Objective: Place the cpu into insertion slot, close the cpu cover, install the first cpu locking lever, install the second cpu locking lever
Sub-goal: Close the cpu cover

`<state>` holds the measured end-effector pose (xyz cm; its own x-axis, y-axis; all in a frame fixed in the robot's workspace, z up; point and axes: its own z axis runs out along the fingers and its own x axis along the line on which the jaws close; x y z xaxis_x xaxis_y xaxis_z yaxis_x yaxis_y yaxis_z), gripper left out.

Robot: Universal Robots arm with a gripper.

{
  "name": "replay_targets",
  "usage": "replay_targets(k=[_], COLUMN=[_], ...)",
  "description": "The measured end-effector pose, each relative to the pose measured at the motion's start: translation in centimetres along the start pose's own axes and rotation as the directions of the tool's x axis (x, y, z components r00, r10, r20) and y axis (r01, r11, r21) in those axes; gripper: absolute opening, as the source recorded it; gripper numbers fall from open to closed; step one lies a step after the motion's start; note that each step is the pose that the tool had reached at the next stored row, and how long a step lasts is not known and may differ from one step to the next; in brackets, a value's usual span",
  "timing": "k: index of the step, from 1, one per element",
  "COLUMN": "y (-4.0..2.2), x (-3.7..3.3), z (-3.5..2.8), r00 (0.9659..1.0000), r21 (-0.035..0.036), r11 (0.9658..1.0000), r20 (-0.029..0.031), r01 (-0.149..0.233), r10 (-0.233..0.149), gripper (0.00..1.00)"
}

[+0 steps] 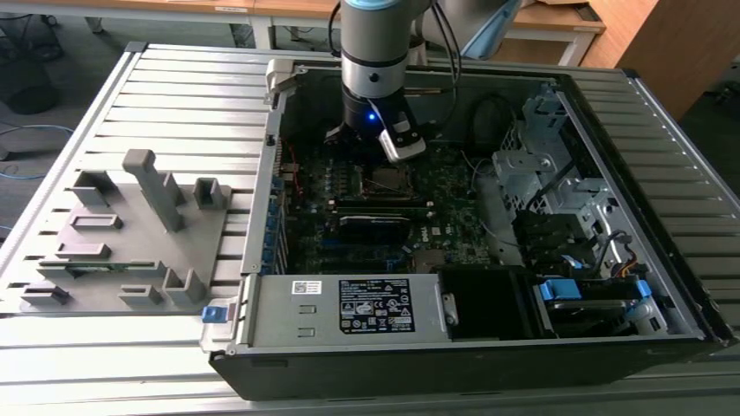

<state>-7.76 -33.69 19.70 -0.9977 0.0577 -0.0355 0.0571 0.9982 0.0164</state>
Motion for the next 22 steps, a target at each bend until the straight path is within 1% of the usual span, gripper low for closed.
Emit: replay_targets(k=[2,4,6,8,11,12,15,18,22], y=[0.0,0.03,0.01,0.02,0.03,0.03,0.04,0.06,0.12], x=[0.0,-0.02,-0.02,-0.04,-0.06,-0.06,-0.13,-0.58,-1.55], z=[-0.05,-0.25,-0.6,-0.96,-1.67,-1.78,-1.78,-1.77,-1.73], r00=[1.0,1.0,1.0,1.0,1.0,1.0,1.0,1.0,1.0], r21=[-0.0004,-0.0016,-0.0001,-0.0003,-0.0001,0.0,-0.0002,-0.0001,-0.0002], r11=[1.0,1.0,1.0,1.0,1.0,1.0,1.0,1.0,1.0], r20=[0.0003,0.0011,0.0001,0.0002,0.0001,0.0,0.0001,0.0001,0.0001], r01=[0.0,0.0,0.0,0.0,0.0,0.0,0.0,0.0,0.0], r10=[0.0,0.0,0.0,0.0,0.0,0.0,0.0,0.0,0.0], gripper=[0.11,0.11,0.11,0.11,0.11,0.11,0.11,0.11,0.11])
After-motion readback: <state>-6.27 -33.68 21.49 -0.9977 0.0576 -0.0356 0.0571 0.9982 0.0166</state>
